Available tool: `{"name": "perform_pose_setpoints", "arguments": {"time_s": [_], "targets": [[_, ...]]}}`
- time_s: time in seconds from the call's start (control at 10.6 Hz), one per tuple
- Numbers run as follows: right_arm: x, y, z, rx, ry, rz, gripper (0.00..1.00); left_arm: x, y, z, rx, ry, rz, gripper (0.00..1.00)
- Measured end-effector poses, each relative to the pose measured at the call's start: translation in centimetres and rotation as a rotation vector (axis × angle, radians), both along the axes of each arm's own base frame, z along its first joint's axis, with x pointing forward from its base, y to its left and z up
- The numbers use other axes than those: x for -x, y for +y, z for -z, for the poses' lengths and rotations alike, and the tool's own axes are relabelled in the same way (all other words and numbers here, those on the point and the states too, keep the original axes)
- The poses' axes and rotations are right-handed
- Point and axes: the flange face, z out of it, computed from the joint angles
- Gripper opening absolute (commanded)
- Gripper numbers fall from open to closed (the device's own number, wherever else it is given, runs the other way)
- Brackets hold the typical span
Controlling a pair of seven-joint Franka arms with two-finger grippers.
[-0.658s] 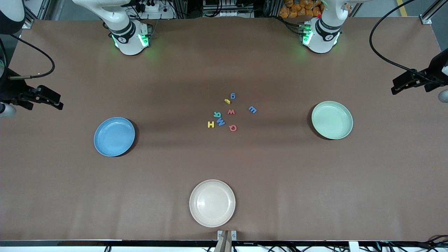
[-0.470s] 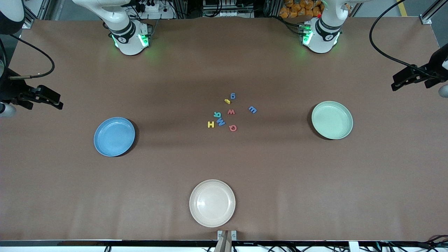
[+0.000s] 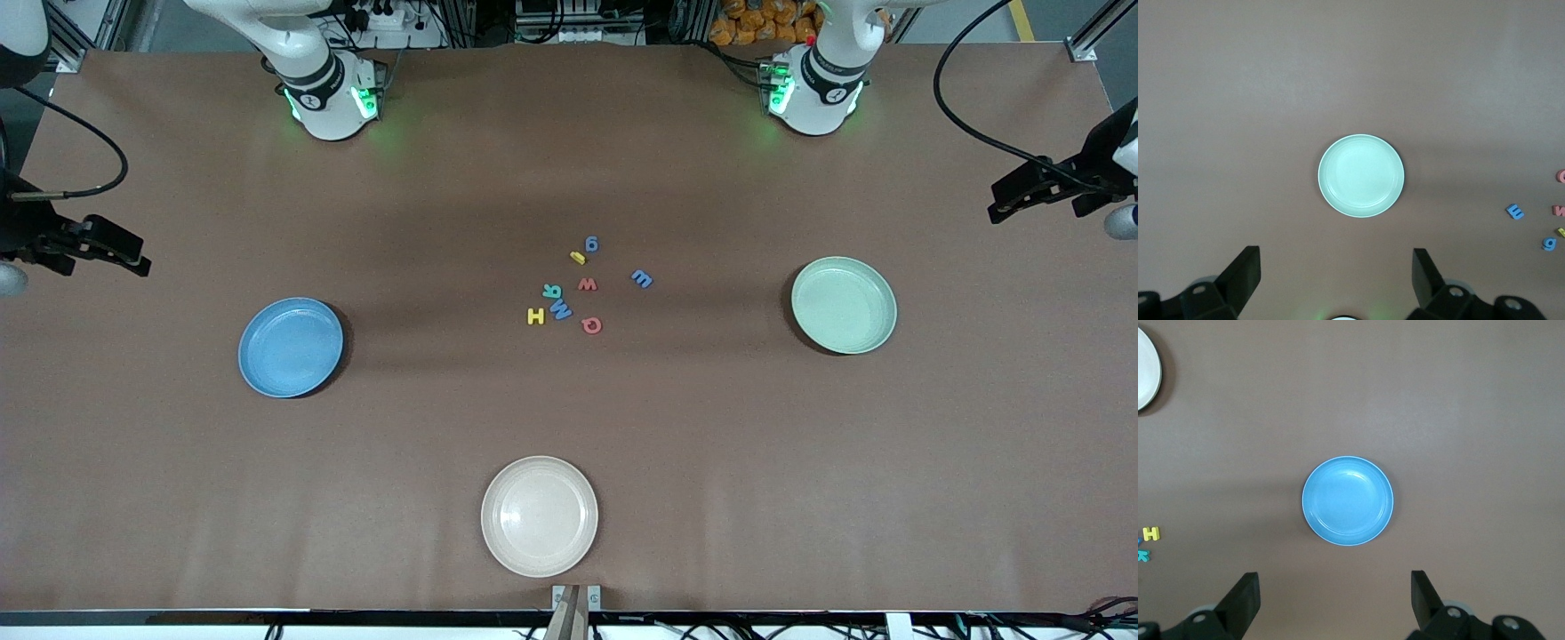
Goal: Sort uppercase to blue plate, lowercase to green plate
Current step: 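Move both grippers out from rest toward the foam letters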
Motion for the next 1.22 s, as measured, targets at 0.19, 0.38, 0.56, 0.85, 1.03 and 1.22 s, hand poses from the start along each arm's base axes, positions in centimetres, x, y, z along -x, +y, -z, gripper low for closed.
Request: {"name": "perform_pose_setpoints", "arguments": {"time_s": [0.19,0.38,0.56,0.85,1.03,1.22], "targets": [[-0.2,0.3,1.1,0.000,0.011,-0.005,1.00,0.0,-0.2,0.2,0.000,0.005,0.004,1.00],[-0.6,0.8,2.8,0.000,0.012,-0.013,1.00,0.2,-0.6,0.2,0.001,0.005,0.012,1.00],[-0.8,1.0,3.7,0.000,0.019,-0.015,1.00,0.6,-1.4,1.1,0.033,0.030,-0.021,1.00],[-1.1,2.4,4.6,0.000,0.033,0.011,1.00,1.3,-6.2,4.5,0.073,0.089,-0.116,1.00],[-1.9,5.8,6.6,0.002,0.051,0.026,1.00,1.8,-10.5,7.1,0.088,0.093,-0.161,1.00],[-2.8,10.0,9.4,0.004,0.061,0.044,1.00,2.6,-14.2,10.0,0.113,0.091,-0.219,1.00]]}}
